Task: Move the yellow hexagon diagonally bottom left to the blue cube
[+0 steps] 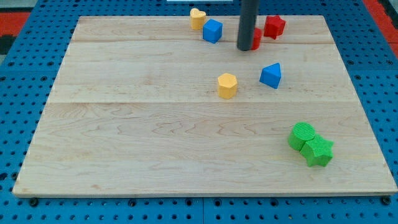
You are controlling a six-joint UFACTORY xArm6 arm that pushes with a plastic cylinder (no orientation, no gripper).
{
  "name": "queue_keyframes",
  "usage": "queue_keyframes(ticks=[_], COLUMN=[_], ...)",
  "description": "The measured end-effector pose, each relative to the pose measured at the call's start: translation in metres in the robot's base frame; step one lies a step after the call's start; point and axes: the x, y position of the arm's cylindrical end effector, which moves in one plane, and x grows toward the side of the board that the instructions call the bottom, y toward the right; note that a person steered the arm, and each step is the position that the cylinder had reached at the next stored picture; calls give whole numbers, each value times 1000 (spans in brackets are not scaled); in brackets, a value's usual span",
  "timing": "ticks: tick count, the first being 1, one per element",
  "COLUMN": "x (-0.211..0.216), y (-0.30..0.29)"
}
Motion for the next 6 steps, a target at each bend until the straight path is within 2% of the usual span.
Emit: queue_keyframes(ticks=[1, 3, 4, 6], x=[-2, 33, 37, 38], y=[66, 111, 141, 150])
